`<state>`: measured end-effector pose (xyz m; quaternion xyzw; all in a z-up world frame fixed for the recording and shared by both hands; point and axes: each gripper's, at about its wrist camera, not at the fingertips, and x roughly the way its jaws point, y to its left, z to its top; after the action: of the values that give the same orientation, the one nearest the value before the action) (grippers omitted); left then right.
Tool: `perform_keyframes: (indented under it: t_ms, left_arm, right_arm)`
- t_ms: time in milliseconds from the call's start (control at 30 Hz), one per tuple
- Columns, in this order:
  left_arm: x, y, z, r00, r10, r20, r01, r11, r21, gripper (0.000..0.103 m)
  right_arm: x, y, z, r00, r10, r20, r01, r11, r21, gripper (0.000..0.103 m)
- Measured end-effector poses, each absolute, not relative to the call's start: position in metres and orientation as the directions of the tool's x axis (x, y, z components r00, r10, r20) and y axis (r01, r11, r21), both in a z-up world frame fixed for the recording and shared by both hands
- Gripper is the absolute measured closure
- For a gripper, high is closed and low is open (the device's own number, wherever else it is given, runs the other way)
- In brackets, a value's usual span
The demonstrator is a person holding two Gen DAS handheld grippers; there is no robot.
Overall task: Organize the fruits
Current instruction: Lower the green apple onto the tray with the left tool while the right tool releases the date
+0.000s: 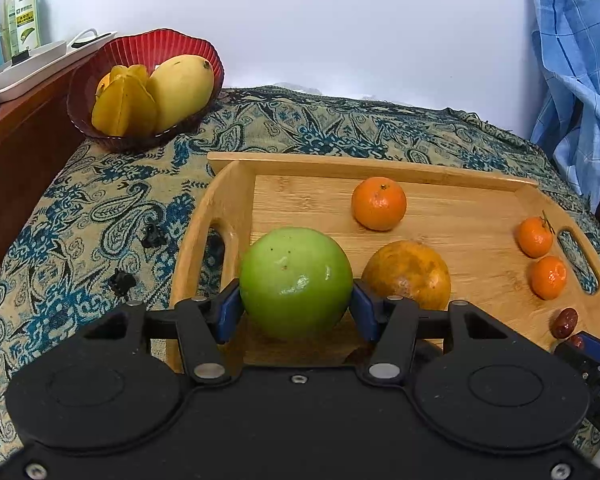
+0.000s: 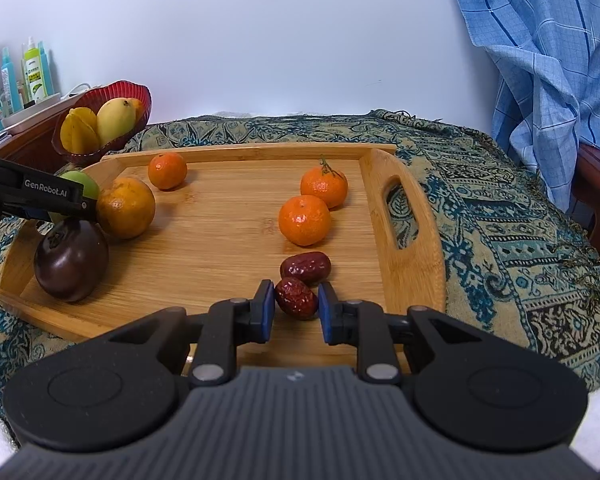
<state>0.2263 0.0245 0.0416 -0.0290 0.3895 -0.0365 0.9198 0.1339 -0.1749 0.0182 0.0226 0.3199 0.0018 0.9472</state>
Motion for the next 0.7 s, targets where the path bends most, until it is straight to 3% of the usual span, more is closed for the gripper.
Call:
perform_keyframes:
  t_ms: [367,567,700]
  left_arm:
    - [0.226,0.024,0.043,0.693,-0.082,-0.716,0.047,0.997,-0.069,0.047]
    - [0.221,0.026,0.047,0.701,-0.055,-0.711,0.031,0.998,-0.047,0.033]
    - [0.216,0.027,0.050,0.700,-0.059,-0.712,0.034,0.998,-0.049,0.031]
  right_arm:
    - [0.132,-0.174,0.018,0.796,0.019,-0.605,0.008,0.999,0.042,0.059]
    - [0.130,-0.175,0.019,0.796,0.028,-0.605,0.006,0.999,0.054,0.058]
    - [0.127,-0.176,0.019,0.796,0.041,-0.603,0.000,0.998,0.067,0.055]
